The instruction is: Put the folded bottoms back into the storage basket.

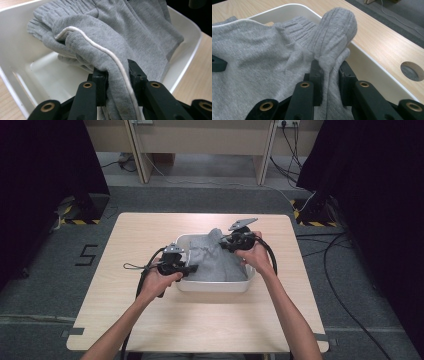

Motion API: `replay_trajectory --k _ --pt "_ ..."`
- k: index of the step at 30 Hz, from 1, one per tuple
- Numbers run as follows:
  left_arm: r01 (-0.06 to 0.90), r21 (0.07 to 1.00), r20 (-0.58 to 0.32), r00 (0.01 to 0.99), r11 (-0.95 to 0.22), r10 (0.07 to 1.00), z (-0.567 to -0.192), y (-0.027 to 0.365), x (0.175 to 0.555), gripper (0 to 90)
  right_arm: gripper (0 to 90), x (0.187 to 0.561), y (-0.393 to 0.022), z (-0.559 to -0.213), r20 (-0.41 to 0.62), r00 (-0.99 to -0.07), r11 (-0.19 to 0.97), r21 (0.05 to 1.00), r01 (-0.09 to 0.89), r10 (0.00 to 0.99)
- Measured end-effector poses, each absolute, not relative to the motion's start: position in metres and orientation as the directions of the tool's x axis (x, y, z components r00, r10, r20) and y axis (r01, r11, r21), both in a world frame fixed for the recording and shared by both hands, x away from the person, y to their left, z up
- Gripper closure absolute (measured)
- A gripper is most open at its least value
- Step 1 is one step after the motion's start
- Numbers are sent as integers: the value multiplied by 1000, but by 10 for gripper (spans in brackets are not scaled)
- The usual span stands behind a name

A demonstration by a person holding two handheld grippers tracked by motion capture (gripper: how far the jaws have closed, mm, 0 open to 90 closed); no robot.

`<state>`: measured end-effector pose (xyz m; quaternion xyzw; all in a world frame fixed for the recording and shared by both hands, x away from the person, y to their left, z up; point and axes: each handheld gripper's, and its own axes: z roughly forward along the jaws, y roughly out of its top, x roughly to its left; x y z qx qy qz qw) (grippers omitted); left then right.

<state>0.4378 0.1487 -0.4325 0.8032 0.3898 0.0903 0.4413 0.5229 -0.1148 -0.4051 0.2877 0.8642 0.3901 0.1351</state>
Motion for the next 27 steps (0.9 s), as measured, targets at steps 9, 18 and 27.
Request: replay_trajectory --k 9,18,27 --pt "559 753 -166 672 -348 722 -438 146 440 691 766 525 -117 -417 5 -780 538 722 435 625" --pt "552 751 -127 660 -362 741 -439 147 440 597 712 526 -117 -424 28 -761 531 699 479 648" --pt "512 807 -122 633 -295 765 -422 156 435 475 510 524 -119 -416 54 -706 460 722 516 706"
